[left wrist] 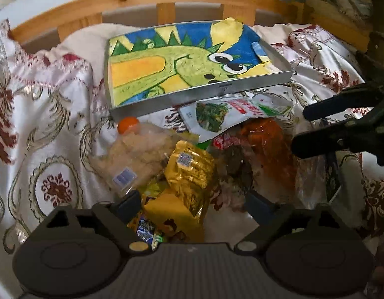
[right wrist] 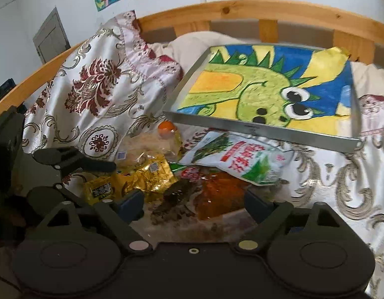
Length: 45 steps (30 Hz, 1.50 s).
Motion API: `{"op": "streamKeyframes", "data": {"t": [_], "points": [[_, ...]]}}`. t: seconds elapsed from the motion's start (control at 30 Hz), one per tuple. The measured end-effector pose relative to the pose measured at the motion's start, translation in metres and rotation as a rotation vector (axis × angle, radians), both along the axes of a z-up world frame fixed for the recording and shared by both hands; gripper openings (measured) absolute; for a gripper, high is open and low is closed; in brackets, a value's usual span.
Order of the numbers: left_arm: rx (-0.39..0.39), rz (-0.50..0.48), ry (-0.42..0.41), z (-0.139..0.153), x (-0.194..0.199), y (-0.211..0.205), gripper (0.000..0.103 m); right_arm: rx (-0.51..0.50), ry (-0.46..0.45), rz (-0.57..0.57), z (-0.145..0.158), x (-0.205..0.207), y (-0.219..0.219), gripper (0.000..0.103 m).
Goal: Organize snacks
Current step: 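Move the left tool to the gold foil packet while the right tool reaches the small brown candy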
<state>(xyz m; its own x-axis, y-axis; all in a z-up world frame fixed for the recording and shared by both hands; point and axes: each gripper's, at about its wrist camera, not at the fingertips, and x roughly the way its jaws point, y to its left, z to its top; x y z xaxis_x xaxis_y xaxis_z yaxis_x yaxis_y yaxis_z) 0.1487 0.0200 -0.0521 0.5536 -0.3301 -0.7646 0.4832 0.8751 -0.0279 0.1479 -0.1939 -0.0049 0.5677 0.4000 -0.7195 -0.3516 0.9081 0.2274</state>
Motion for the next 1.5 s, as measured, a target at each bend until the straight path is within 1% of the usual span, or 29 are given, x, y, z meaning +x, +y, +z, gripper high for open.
{"op": "streamKeyframes", "data": {"t": [0.07, 0.2, 0.27, 0.3, 0.33, 0.4, 0.43, 0.5, 0.67, 0.7, 0.73, 0.77, 0.8, 0.83, 0.87, 0.9, 1.0, 1.07, 1.13, 1.23, 1.3, 1.33, 1.37, 1.5], "points": [[-0.016, 0.000, 0.014, 0.000, 0.003, 0.004, 0.087, 0.021, 0.033, 0.011, -0.003, 0.007, 0.005, 0.087], [-0.026, -0.018, 0.027, -0.002, 0.007, 0.008, 0.081, 0.086, 0.133, 0.008, -0.013, 0.020, 0.010, 0.076], [-0.023, -0.033, 0.031, -0.003, 0.008, 0.008, 0.077, 0.102, 0.174, -0.002, -0.019, 0.027, 0.013, 0.072], [-0.028, -0.040, 0.038, -0.003, 0.008, 0.008, 0.075, 0.106, 0.193, -0.009, -0.022, 0.030, 0.015, 0.069], [-0.040, -0.047, 0.053, -0.004, 0.009, 0.008, 0.075, 0.106, 0.204, -0.014, -0.025, 0.033, 0.017, 0.068], [-0.074, -0.068, 0.091, -0.005, 0.010, 0.008, 0.075, 0.096, 0.210, -0.016, -0.029, 0.038, 0.022, 0.061], [-0.088, -0.082, 0.096, -0.004, 0.009, 0.008, 0.075, 0.089, 0.216, -0.019, -0.032, 0.040, 0.024, 0.060], [-0.087, -0.092, 0.095, -0.005, 0.009, 0.006, 0.075, 0.071, 0.221, -0.030, -0.037, 0.045, 0.028, 0.057], [-0.101, -0.090, 0.098, -0.011, 0.014, 0.006, 0.075, 0.065, 0.229, -0.049, -0.045, 0.055, 0.036, 0.057], [-0.103, -0.088, 0.100, -0.011, 0.014, 0.007, 0.073, 0.066, 0.231, -0.051, -0.045, 0.057, 0.036, 0.056], [-0.106, -0.086, 0.105, -0.010, 0.014, 0.008, 0.068, 0.061, 0.228, -0.056, -0.046, 0.056, 0.037, 0.052], [-0.110, -0.085, 0.112, -0.009, 0.014, 0.009, 0.064, 0.059, 0.226, -0.058, -0.046, 0.056, 0.037, 0.041], [-0.118, -0.082, 0.127, -0.009, 0.014, 0.010, 0.057, 0.059, 0.227, -0.061, -0.046, 0.054, 0.036, 0.036], [-0.125, -0.077, 0.142, -0.008, 0.015, 0.011, 0.052, 0.067, 0.232, -0.066, -0.047, 0.053, 0.034, 0.033], [-0.125, -0.068, 0.153, -0.008, 0.016, 0.012, 0.049, 0.077, 0.234, -0.067, -0.046, 0.052, 0.032, 0.026], [-0.123, -0.061, 0.159, -0.008, 0.016, 0.012, 0.044, 0.084, 0.234, -0.070, -0.046, 0.051, 0.030, 0.024], [-0.149, -0.041, 0.173, -0.007, 0.016, 0.015, 0.041, 0.128, 0.247, -0.081, -0.047, 0.046, 0.023, 0.021], [-0.166, -0.034, 0.181, -0.007, 0.016, 0.017, 0.041, 0.148, 0.251, -0.085, -0.046, 0.043, 0.020, 0.021], [-0.160, -0.030, 0.190, -0.010, 0.018, 0.016, 0.041, 0.154, 0.253, -0.087, -0.047, 0.044, 0.020, 0.020], [-0.156, -0.019, 0.215, -0.015, 0.019, 0.016, 0.041, 0.152, 0.248, -0.087, -0.047, 0.044, 0.020, 0.017], [-0.158, -0.020, 0.226, -0.013, 0.018, 0.016, 0.038, 0.163, 0.243, -0.083, -0.045, 0.041, 0.019, 0.015], [-0.155, -0.015, 0.236, -0.012, 0.018, 0.016, 0.035, 0.174, 0.241, -0.082, -0.044, 0.039, 0.017, 0.014], [-0.152, -0.006, 0.250, -0.011, 0.018, 0.016, 0.035, 0.182, 0.240, -0.082, -0.043, 0.037, 0.016, 0.014], [-0.196, 0.038, 0.314, -0.007, 0.018, 0.021, 0.033, 0.198, 0.232, -0.079, -0.041, 0.025, 0.013, 0.013]]}}
